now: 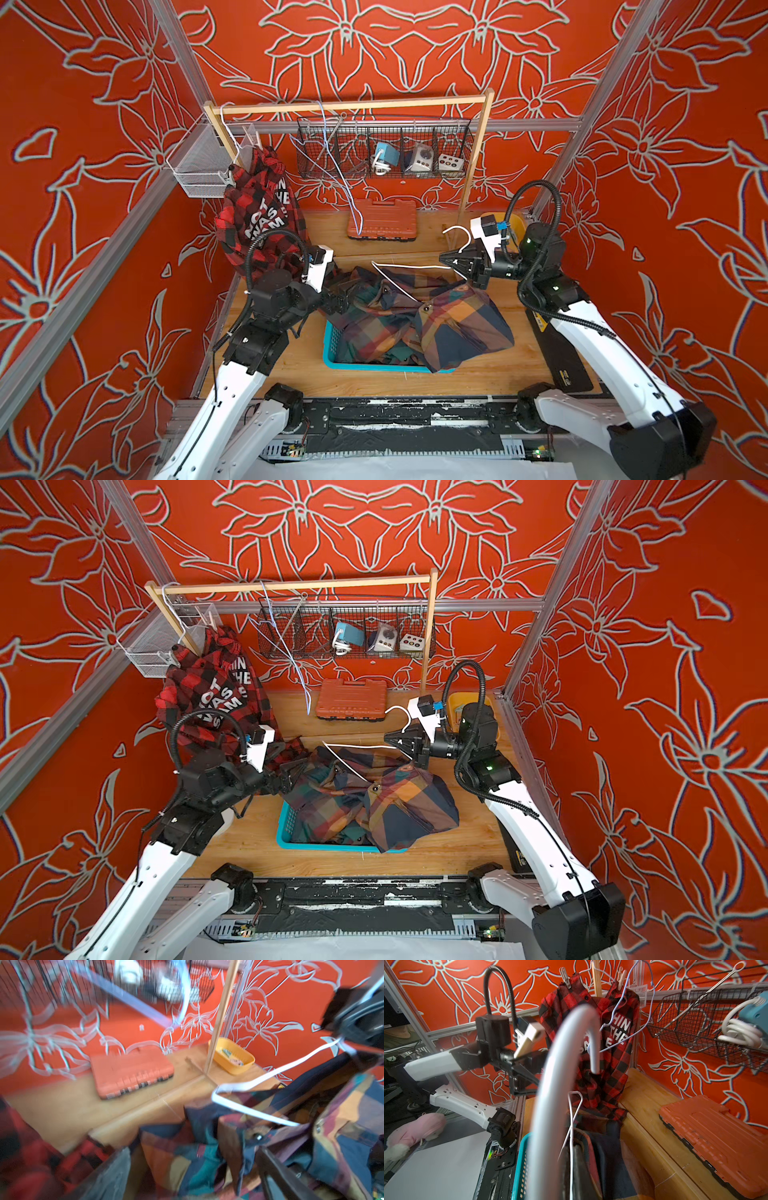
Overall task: Remove the clothespins securing long-sleeve shirts to the hanger
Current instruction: Remove the long-sleeve shirt from the hanger.
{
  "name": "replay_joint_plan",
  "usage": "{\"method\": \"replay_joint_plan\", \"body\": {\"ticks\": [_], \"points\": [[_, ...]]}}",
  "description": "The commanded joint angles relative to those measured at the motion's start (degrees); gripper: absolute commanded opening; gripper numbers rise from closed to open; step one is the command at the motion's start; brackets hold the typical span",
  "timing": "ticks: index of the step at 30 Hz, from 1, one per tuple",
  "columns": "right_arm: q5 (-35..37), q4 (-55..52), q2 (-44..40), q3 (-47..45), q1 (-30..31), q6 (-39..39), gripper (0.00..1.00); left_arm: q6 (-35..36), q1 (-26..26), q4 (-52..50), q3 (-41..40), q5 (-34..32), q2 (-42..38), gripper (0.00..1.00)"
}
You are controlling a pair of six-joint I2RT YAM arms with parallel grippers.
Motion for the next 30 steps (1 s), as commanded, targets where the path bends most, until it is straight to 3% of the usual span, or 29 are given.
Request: {"method": "replay_joint_plan", "body": {"ticks": [1, 7, 12, 17, 24, 26, 27, 29, 30], "points": [[-2.6, -1.91, 0.66, 2.58, 2.43, -3.38, 0.0, 8.56, -1.39, -2.98, 4.39, 4.05, 2.01, 0.84], [-5.09, -3.59, 2.11, 4.31, 4.75, -5.06, 0.0, 19.88, -7.18, -0.77, 9.08, 8.68, 7.91, 0.83], [-4.49, -8.71, 3.14, 7.46, 6.27, -8.71, 0.0, 22.48, -8.79, -4.9, 15.74, 15.42, 15.15, 0.79], [-4.46, -7.98, 4.35, 8.85, 7.96, -8.32, 0.0, 25.12, -14.03, -5.24, 17.25, 15.8, 20.04, 0.8], [-4.41, -6.64, 6.09, 10.47, 9.67, -7.59, 0.0, 26.09, -17.16, -4.62, 16.64, 16.64, 22.85, 0.76], [-4.75, -6.73, 6.57, 10.93, 10.36, -7.63, 0.0, 26.56, -17.77, -4.7, 16.62, 15.88, 23.65, 0.59], [-4.67, -6.82, 6.74, 10.94, 10.68, -7.69, 0.0, 26.78, -18.03, -4.84, 16.72, 15.22, 23.93, 0.46], [-4.45, -6.94, 6.76, 10.86, 11.03, -7.64, 0.0, 26.97, -18.54, -4.55, 16.55, 13.17, 24.11, 0.11], [-4.2, -6.74, 6.61, 10.56, 11.09, -7.55, 0.0, 27.08, -18.63, -4.25, 16.33, 12.26, 24.08, 0.02]]}}
